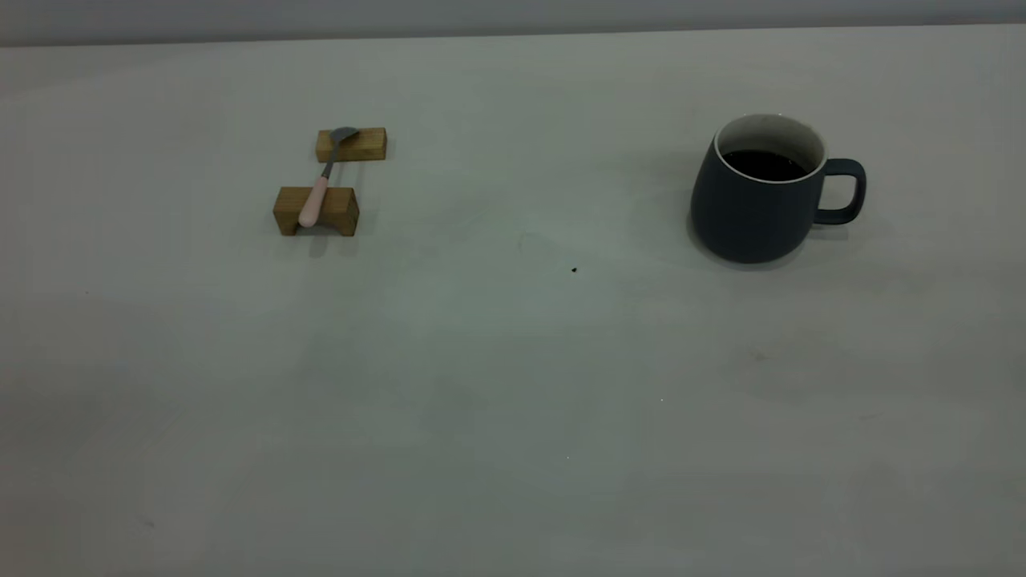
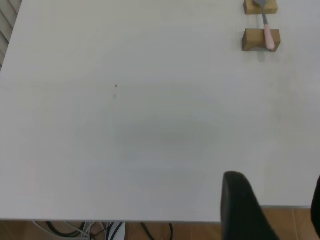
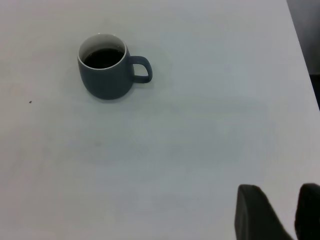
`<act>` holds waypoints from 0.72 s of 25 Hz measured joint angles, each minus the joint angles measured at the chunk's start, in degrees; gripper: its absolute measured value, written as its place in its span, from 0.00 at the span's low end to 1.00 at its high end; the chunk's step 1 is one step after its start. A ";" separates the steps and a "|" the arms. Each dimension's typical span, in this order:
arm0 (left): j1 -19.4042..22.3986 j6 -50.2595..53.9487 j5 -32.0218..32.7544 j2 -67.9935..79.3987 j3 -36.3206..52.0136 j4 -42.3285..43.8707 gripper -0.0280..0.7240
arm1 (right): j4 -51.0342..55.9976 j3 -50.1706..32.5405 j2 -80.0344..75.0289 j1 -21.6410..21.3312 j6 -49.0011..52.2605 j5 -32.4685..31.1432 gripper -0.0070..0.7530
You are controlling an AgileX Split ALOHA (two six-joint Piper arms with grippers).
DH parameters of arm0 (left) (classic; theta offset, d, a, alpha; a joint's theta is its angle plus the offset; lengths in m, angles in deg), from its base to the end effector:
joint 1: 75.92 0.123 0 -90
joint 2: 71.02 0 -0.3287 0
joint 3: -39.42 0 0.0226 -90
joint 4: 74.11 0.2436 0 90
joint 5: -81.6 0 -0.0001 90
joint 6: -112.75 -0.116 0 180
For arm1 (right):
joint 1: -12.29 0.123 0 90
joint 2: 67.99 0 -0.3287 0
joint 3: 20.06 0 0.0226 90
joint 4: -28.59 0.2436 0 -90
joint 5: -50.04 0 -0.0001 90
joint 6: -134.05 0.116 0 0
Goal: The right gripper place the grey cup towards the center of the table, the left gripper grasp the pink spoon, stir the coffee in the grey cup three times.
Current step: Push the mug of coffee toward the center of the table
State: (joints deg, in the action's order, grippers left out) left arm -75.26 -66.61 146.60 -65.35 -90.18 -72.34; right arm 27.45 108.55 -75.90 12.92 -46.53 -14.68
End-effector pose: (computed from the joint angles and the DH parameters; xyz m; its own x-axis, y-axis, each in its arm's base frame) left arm -0.0383 0.0028 0.2503 -0.5160 -0.0041 -0.8566 -0.0345 0.9993 0.0161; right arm -0.0315 -0.0024 0.2471 -0.5594 -0.0248 -0.8286 -0.0065 0.9997 -0.0255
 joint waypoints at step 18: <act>0.00 0.00 0.00 0.00 0.00 0.00 0.59 | 1.62 3.93 -7.49 0.00 -3.57 0.16 0.43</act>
State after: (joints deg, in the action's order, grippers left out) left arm -75.26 -66.61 146.60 -65.35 -90.18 -72.34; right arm 29.07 112.48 -83.39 12.92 -50.09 -14.52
